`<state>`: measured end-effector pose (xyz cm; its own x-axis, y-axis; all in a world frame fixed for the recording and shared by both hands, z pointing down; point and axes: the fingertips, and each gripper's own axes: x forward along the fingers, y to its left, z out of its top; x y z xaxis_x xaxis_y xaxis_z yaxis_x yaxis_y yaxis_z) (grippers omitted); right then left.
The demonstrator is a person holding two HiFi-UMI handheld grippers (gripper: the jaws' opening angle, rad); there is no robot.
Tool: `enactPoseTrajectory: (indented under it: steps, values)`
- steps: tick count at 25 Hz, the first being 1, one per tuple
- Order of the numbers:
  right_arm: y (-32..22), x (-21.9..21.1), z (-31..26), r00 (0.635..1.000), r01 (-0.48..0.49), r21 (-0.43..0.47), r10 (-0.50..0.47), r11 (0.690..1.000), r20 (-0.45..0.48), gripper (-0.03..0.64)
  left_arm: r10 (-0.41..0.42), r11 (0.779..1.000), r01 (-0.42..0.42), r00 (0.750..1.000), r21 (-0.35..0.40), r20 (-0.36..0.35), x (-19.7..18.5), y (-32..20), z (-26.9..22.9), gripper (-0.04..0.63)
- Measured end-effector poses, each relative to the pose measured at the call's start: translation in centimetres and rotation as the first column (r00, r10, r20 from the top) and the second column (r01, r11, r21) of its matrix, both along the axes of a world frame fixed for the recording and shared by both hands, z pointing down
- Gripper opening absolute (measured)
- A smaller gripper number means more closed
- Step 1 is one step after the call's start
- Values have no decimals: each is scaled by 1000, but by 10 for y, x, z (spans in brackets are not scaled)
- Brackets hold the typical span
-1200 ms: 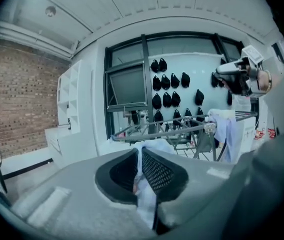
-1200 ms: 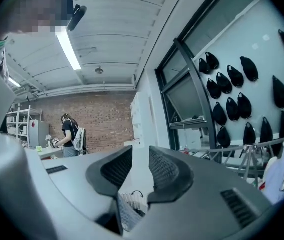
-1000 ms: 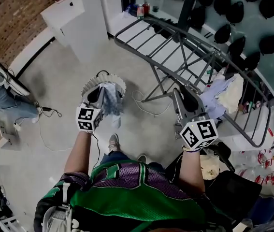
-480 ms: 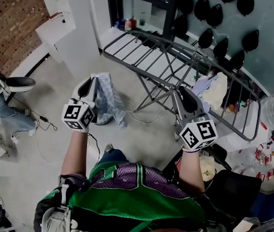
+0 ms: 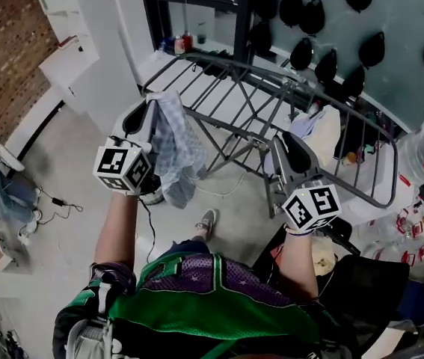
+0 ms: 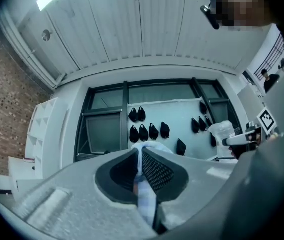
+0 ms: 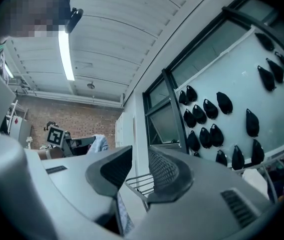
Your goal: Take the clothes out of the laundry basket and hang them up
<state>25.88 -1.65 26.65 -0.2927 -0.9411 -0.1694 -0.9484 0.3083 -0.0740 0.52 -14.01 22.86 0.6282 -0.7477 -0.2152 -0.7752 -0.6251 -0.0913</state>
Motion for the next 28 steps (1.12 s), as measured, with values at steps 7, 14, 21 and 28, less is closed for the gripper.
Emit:
enactPoseTrajectory:
  steps: [7, 14, 21, 28]
  values:
    - [-41, 41, -4, 996, -83, -6, 83, 997, -24, 91, 97, 995, -98, 995, -14, -24, 61, -61, -4, 31]
    - [-108, 67, -15, 989, -145, -12, 144, 989, -41, 91, 190, 982, -191, 981, -14, -24, 110, -136, -9, 31]
    - [-169, 83, -21, 975, -216, -30, 214, 976, -55, 91, 272, 961, -273, 962, -41, -24, 154, -216, -5, 30]
    - [-219, 92, -19, 962, -267, -48, 264, 962, -74, 91, 349, 934, -351, 936, -67, -44, 189, -277, 2, 31]
